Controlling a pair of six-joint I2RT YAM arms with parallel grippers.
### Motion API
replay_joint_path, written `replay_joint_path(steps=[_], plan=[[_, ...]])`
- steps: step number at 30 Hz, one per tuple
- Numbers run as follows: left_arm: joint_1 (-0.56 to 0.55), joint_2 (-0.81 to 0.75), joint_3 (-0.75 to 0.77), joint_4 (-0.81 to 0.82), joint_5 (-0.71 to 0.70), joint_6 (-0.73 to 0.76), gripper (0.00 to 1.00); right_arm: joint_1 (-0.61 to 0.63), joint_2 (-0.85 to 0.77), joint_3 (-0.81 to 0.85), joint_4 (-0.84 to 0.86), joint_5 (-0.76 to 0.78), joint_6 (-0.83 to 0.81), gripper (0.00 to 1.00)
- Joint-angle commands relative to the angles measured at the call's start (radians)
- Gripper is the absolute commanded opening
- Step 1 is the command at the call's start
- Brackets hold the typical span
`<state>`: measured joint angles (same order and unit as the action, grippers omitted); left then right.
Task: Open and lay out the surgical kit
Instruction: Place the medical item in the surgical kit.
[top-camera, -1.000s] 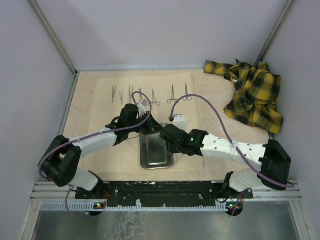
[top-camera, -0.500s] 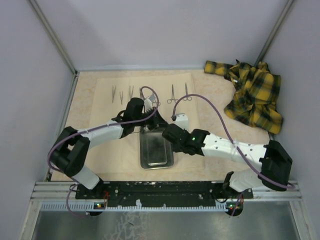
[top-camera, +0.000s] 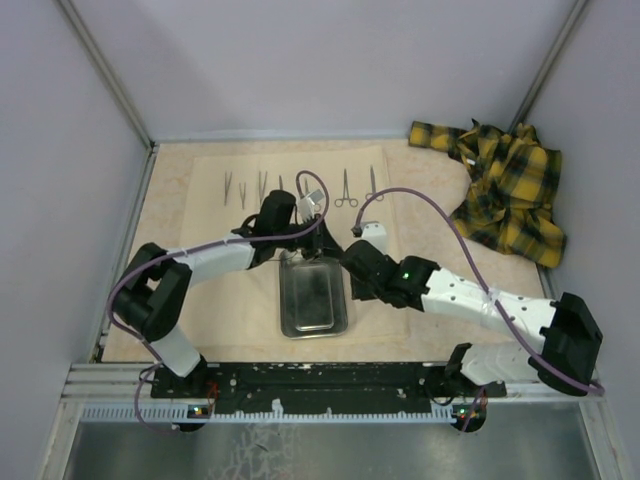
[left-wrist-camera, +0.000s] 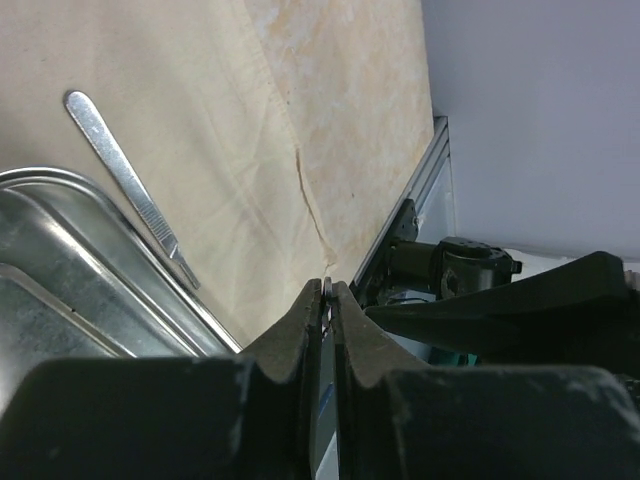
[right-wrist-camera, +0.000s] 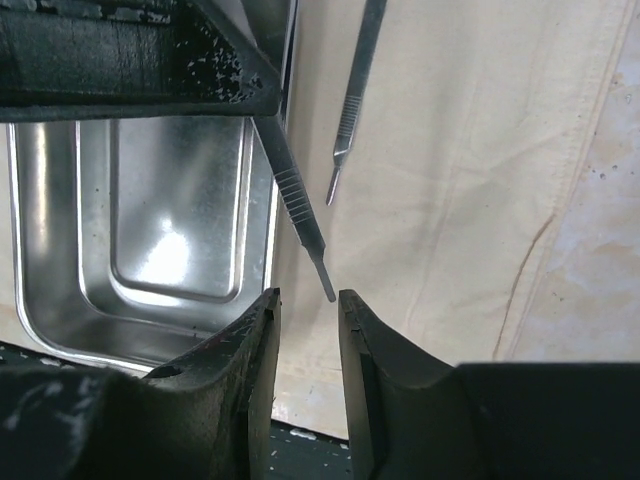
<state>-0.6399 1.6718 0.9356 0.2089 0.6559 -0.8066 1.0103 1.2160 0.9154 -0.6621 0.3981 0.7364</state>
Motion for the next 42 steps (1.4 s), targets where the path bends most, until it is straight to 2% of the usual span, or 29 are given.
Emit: replay_joint_path(steps=[1, 9, 17, 19, 22, 23, 24, 28, 32, 37, 42], plan=[[-0.009, 0.035, 0.053, 0.019, 0.101, 0.028, 0.12, -0.005, 0.014, -0.004, 0.047, -0.039, -0.046, 0.31], [-0.014, 0.068, 0.082, 0.024, 0.174, 0.031, 0.12, -0.005, 0.056, -0.001, 0.022, -0.018, -0.029, 0.28], [-0.015, 0.093, 0.083, 0.058, 0.231, 0.017, 0.12, -0.015, 0.053, -0.015, 0.019, -0.022, -0.022, 0.2], [-0.015, 0.099, 0.084, 0.069, 0.24, 0.01, 0.12, -0.015, 0.05, -0.021, 0.023, -0.027, -0.022, 0.15], [-0.015, 0.104, 0.089, 0.073, 0.244, 0.008, 0.12, -0.016, 0.041, -0.027, 0.024, -0.036, -0.022, 0.0], [-0.015, 0.104, 0.089, 0.077, 0.244, 0.007, 0.12, -0.015, 0.039, -0.029, 0.024, -0.039, -0.021, 0.0], [-0.015, 0.106, 0.089, 0.08, 0.244, 0.004, 0.14, -0.016, 0.037, -0.03, 0.023, -0.04, -0.021, 0.0], [-0.015, 0.107, 0.1, 0.076, 0.232, 0.005, 0.31, -0.015, 0.025, -0.034, 0.017, -0.04, -0.016, 0.0], [-0.008, 0.086, 0.12, 0.021, 0.198, 0.038, 0.43, -0.016, 0.017, -0.03, -0.001, -0.032, -0.012, 0.0], [0.022, -0.012, 0.125, -0.092, 0.12, 0.09, 0.46, -0.03, 0.023, -0.04, 0.006, -0.039, -0.024, 0.0], [0.08, -0.17, 0.067, -0.205, 0.015, 0.121, 0.46, -0.078, 0.029, -0.076, 0.078, -0.114, -0.061, 0.0]])
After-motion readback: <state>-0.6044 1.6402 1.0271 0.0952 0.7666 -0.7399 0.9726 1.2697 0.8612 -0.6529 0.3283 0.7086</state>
